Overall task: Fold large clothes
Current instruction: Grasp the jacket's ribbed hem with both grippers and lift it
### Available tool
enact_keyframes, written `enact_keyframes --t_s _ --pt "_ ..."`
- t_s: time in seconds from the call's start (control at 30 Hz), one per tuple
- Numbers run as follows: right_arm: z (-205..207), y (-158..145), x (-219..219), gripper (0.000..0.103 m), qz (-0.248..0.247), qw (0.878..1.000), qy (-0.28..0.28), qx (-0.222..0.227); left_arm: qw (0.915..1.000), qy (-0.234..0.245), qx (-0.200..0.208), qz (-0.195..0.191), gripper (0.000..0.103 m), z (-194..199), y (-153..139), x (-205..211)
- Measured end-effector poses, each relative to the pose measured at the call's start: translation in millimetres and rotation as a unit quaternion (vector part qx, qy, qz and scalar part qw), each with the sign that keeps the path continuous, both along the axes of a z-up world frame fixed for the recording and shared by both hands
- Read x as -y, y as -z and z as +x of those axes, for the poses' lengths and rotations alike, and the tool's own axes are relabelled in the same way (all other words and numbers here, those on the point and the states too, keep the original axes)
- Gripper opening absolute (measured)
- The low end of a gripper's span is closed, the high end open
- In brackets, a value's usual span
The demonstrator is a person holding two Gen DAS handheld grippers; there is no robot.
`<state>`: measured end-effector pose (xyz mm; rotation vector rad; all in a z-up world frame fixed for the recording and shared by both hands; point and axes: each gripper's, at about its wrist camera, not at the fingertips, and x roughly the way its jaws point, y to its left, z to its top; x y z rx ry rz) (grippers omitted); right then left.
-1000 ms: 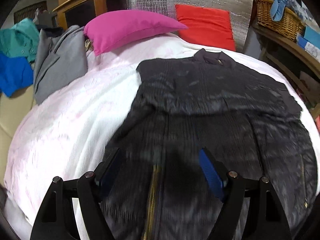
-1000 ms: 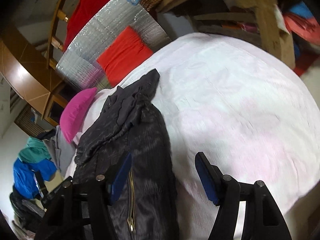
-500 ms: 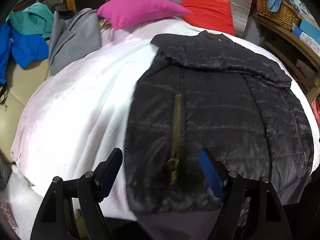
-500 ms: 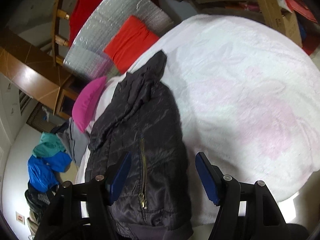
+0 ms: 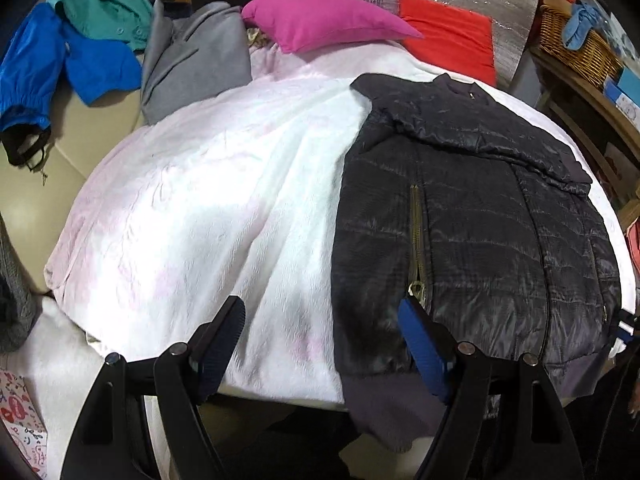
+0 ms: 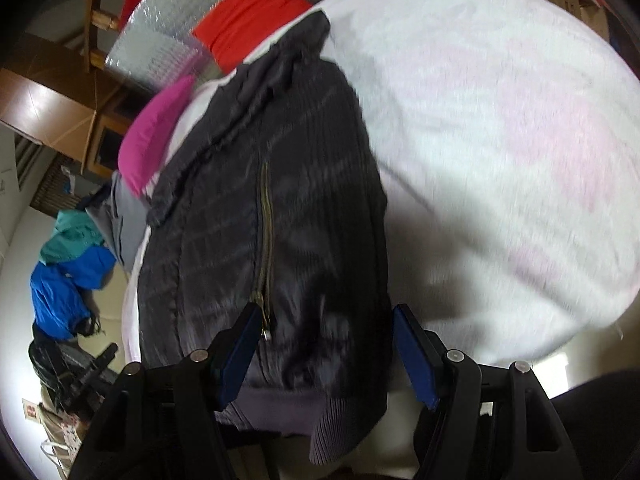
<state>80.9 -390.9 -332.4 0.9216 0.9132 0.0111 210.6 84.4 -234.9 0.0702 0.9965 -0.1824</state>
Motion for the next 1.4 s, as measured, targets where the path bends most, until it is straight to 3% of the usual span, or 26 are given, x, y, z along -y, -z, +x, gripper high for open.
enact_keyframes --t_s 0.3,0.5,0.8,0.97,1.1,1.2,1.27,1.4 --pt "1 16 -29 0.071 -0.013 0.998 -0.039 -0.041 0.9965 0.008 -0.080 -0.026 0.080 -4 18 1" --pt "-1 22 -38 0.076 -0.019 0.998 -0.046 -0.045 0.9930 0.003 -0.117 -0.018 0.080 -5 41 5" --pt "-3 29 -45 0.080 -0.012 0.998 -0.040 -0.040 0.9907 0.017 -0.130 -0.035 0.079 -13 62 13" --pt "-7 22 -54 0.078 -0.042 0.997 -0.062 -0.026 0.9895 0.038 -0.133 -0.042 0.053 -21 66 25" --pt "-9 13 -67 0.058 -0.078 0.994 -0.080 -0.014 0.9909 0.038 -0.125 -0.033 0.052 -25 66 30" --pt "-11 14 -67 0.058 -0.075 0.994 -0.080 -0.012 0.9895 0.035 -0.134 -0.040 0.053 -28 68 29" --pt "-10 21 -63 0.060 -0.055 0.995 -0.077 -0.026 0.9861 0.027 -0.158 -0.046 0.062 -27 78 26" --pt "-10 29 -67 0.066 -0.058 0.993 -0.089 -0.042 0.9823 0.026 -0.177 -0.055 0.063 -30 88 18"
